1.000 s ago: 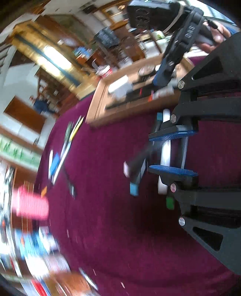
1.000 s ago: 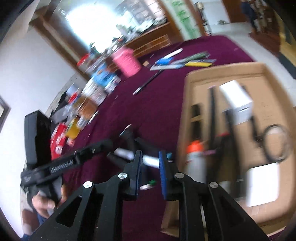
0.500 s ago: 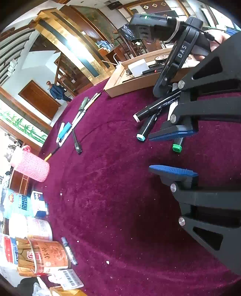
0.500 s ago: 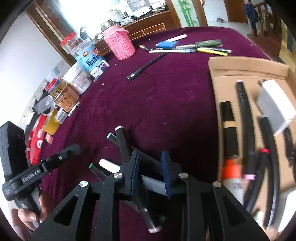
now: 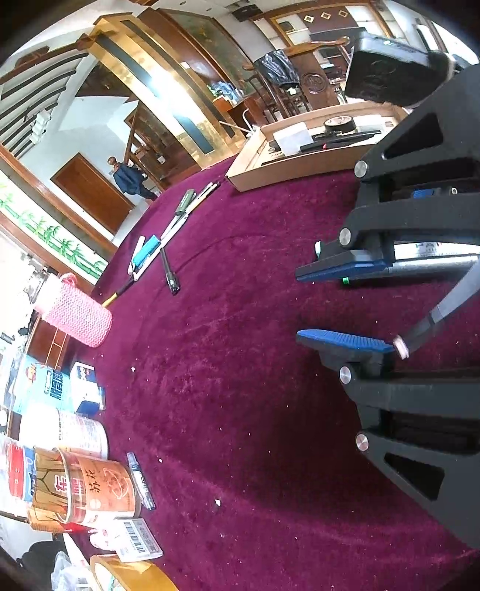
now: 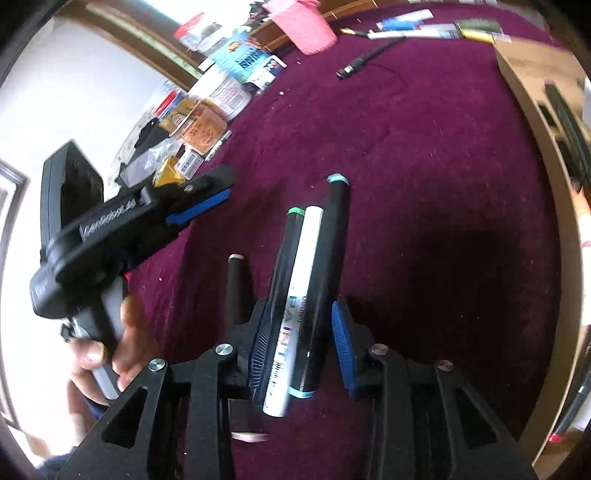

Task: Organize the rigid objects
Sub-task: 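Grasp a bundle of markers and a white paint marker with the right tool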

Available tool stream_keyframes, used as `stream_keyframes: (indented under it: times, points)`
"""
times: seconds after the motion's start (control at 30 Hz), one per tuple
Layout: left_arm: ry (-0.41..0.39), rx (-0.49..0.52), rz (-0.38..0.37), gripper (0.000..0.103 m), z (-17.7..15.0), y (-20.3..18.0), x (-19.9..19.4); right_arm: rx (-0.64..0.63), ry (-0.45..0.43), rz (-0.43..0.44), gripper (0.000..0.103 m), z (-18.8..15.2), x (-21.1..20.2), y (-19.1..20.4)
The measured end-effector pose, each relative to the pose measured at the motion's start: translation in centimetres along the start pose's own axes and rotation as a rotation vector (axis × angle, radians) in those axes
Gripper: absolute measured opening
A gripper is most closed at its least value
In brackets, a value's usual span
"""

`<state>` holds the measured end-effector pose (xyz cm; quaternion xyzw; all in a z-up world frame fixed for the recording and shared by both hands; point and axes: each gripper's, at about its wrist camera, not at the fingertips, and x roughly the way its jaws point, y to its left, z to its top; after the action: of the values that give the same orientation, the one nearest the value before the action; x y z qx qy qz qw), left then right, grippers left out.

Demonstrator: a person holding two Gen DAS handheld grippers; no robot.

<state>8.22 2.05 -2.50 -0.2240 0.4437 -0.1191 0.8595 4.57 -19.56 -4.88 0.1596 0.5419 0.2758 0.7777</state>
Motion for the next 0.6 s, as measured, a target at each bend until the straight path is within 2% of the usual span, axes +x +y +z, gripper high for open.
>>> stream_keyframes:
  times: [0.1,0.23,0.33,0.4,0.43,0.47,0.6]
  points:
    - [0.001,-0.001,0.005,0.023,0.0,0.1,0.1,-0.018,-0.031,-0.055,0.031,0.3,-0.3,0.0]
    - [0.003,-0.003,0.004,0.023,0.0,0.1,0.1,-0.033,-0.026,-0.101,0.031,0.3,0.0,-0.1]
    - [0.002,0.005,0.003,0.023,0.0,-0.1,0.0,-0.093,-0.042,-0.156,0.031,0.3,0.3,0.9]
    - [-0.001,0.011,0.009,0.023,0.0,-0.2,0.0,-0.159,-0.075,-0.245,0.028,0.4,0.5,1.9]
    - [0.000,0.014,0.015,0.023,0.0,-0.2,-0.1,-0.179,-0.078,-0.287,0.015,0.5,0.7,2.1]
    - [-0.002,0.016,0.020,0.023,-0.1,-0.2,-0.5,-0.188,-0.073,-0.312,0.013,0.5,0.8,1.9]
    - [0.010,0.020,0.000,0.024,-0.7,0.3,-3.3,-0.200,-0.078,-0.305,0.013,0.3,0.1,0.9]
